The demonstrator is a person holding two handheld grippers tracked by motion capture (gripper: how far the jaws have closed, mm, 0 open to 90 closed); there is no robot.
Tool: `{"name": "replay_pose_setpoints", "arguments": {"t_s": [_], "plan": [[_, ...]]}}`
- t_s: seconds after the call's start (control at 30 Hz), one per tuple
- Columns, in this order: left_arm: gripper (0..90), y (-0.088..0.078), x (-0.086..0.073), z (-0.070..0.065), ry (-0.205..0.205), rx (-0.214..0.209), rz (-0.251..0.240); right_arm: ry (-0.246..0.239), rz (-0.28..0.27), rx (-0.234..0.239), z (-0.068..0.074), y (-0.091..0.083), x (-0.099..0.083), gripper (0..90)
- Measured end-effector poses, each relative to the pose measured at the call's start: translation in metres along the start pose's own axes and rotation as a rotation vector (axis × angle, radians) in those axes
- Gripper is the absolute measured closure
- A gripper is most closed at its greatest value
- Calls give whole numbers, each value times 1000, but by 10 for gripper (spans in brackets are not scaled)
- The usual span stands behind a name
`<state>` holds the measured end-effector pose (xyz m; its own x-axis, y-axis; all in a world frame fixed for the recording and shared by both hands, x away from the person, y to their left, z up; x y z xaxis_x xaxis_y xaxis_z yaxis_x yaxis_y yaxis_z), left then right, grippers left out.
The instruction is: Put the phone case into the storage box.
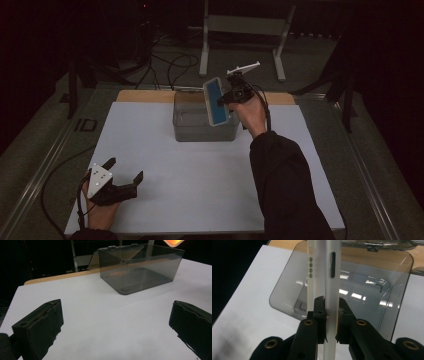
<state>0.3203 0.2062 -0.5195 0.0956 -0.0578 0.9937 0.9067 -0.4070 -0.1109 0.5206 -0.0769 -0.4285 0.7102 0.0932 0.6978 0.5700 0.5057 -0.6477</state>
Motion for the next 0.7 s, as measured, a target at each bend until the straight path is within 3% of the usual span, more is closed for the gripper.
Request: {"name": "replay_pose_setpoints", "arguments": {"t_s": [0.37, 0.7], "plan": [[3, -1, 1, 1, -7, 4, -5, 45, -15, -67, -14, 9, 4, 816], [2, -2, 2, 1, -16, 4, -11, 42, -20, -124, -23, 17, 3, 815]]}}
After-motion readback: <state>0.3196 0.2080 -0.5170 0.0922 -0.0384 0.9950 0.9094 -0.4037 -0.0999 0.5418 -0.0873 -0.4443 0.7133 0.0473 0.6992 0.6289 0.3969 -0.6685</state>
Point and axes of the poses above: each handheld gripper's, and its own axes: y roughly forward along the jaws, x roughly out of its top, z roughly to its left, the point moved 10 cm from there along y, roughly forward along the jaws, and after that the axes turned 12 degrees about -z, right-handed, at the moved point
